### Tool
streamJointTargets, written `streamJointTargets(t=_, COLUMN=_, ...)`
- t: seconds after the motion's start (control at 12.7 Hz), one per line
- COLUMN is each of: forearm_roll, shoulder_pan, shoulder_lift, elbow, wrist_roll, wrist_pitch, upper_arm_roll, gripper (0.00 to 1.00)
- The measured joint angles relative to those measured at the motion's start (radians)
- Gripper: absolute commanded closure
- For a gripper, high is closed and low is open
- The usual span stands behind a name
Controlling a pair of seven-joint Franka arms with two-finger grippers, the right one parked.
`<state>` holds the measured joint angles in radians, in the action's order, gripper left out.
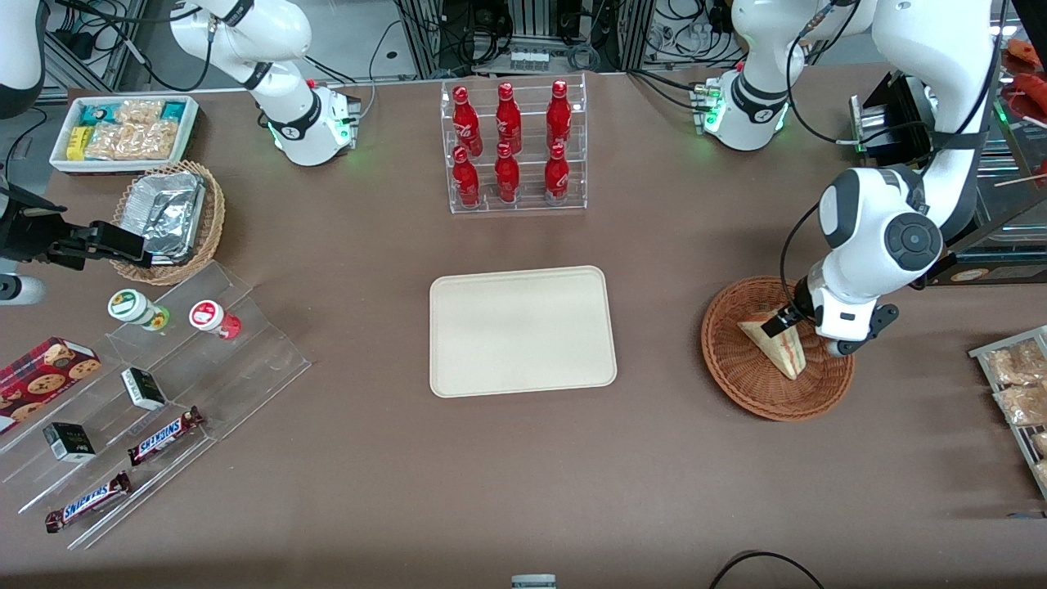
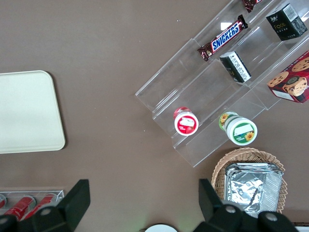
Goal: Place sandwich from basket to tray
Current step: 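Lower the left gripper onto the wrapped sandwich and close on it, then lift the sandwich and carry it with the left gripper over the cream tray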
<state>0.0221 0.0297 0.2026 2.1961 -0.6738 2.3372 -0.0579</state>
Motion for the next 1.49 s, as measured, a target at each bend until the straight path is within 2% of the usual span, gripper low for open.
streamJointTargets(t=0.24, forearm_roll=0.0, shoulder_pan=0.0, shoulder_lift=0.039, elbow=0.0, wrist_roll=-0.001, wrist_pitch=0.04, upper_arm_roll=0.0, gripper=0.0)
streamJointTargets(t=0.31, forearm_roll=0.0, shoulder_pan=0.0, shoulder_lift=0.052, elbow=0.0, wrist_roll=-0.001, wrist_pitch=0.051, upper_arm_roll=0.0, gripper=0.09)
streamJointTargets(t=0.39, forearm_roll=0.0, shoulder_pan=0.0, shoulder_lift=0.063, elbow=0.0, wrist_roll=-0.003, wrist_pitch=0.061, upper_arm_roll=0.0, gripper=0.53)
streamJointTargets(t=0.47, forearm_roll=0.0, shoulder_pan=0.0, shoulder_lift=0.071, elbow=0.0, wrist_roll=-0.012, wrist_pitch=0.064, upper_arm_roll=0.0, gripper=0.93)
streamJointTargets(t=0.55, forearm_roll=0.0, shoulder_pan=0.0, shoulder_lift=0.077, elbow=0.0, wrist_roll=-0.025, wrist_pitch=0.065, upper_arm_roll=0.0, gripper=1.0)
streamJointTargets(t=0.86, forearm_roll=0.0, shoulder_pan=0.0, shoulder_lift=0.071, elbow=-0.026, wrist_roll=-0.039, wrist_pitch=0.011, upper_arm_roll=0.0, gripper=1.0)
streamJointTargets(t=1.1, forearm_roll=0.0, shoulder_pan=0.019, shoulder_lift=0.055, elbow=-0.137, wrist_roll=-0.038, wrist_pitch=-0.17, upper_arm_roll=-0.004, gripper=1.0)
streamJointTargets(t=1.26, forearm_roll=0.0, shoulder_pan=0.06, shoulder_lift=0.049, elbow=-0.201, wrist_roll=-0.038, wrist_pitch=-0.244, upper_arm_roll=-0.007, gripper=1.0)
streamJointTargets(t=1.49, forearm_roll=-0.001, shoulder_pan=0.148, shoulder_lift=0.05, elbow=-0.217, wrist_roll=-0.015, wrist_pitch=-0.256, upper_arm_roll=-0.012, gripper=1.0)
